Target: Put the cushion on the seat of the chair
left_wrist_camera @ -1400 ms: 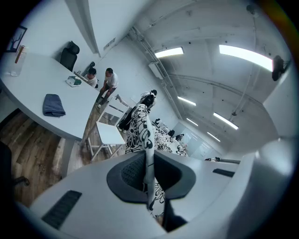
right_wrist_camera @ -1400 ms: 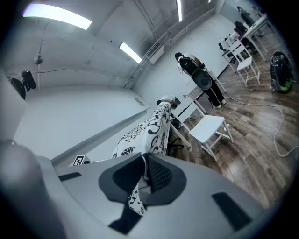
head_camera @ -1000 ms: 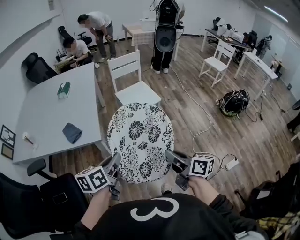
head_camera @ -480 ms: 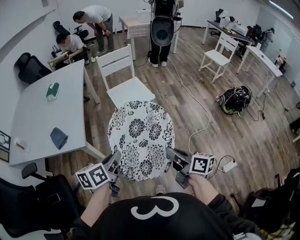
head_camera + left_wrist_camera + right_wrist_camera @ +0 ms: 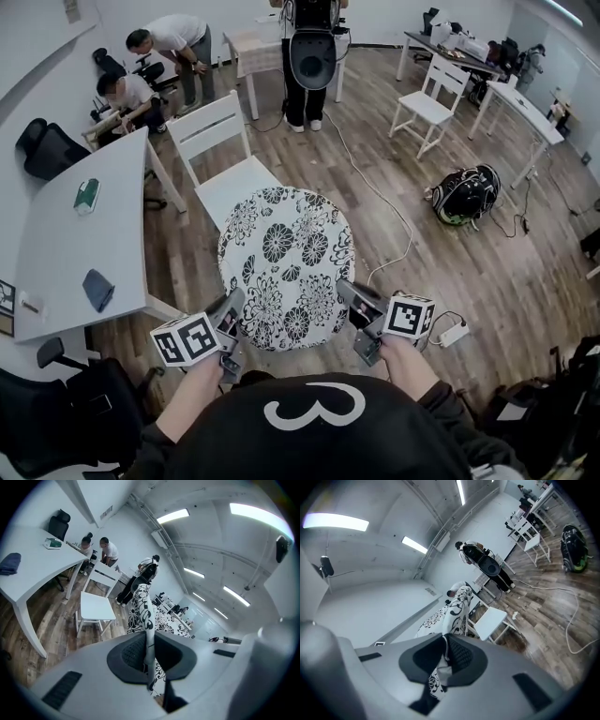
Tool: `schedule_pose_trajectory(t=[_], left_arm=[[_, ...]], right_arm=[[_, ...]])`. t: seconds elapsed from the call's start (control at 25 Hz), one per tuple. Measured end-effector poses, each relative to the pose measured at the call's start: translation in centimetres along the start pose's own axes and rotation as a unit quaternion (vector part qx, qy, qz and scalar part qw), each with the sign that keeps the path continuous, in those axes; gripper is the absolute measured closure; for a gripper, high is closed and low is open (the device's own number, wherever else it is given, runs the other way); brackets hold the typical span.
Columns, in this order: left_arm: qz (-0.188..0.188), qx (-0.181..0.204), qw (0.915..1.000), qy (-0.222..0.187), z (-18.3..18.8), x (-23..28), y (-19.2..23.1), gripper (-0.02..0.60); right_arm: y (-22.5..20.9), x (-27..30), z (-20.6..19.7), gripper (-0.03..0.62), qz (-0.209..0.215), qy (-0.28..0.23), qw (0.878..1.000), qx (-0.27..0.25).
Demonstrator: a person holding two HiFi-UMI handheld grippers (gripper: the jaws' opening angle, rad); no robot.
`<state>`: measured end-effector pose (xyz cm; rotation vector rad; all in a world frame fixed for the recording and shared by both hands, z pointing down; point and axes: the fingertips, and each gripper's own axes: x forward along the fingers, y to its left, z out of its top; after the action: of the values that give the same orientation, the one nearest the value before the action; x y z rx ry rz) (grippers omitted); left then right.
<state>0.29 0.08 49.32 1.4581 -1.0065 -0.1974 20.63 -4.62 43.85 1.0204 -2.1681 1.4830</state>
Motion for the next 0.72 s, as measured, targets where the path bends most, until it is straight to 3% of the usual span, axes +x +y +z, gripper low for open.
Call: schedule_pose_trajectory(t=[0.4, 0.72], left_arm=[[-0.013, -0.007, 0.9997, 0.019, 3.6, 6.4, 3.0, 0.545], [-0.009, -0.035, 0.9988, 0.031, 11.3, 14.5, 11.4, 0.545]], right_arm=[[-3.8, 4.6, 2.8, 0.57, -0.02, -0.002, 1.0, 0.007], [-8.4, 16.6, 7.7, 0.57, -0.043, 0.026, 0.999, 0.013]])
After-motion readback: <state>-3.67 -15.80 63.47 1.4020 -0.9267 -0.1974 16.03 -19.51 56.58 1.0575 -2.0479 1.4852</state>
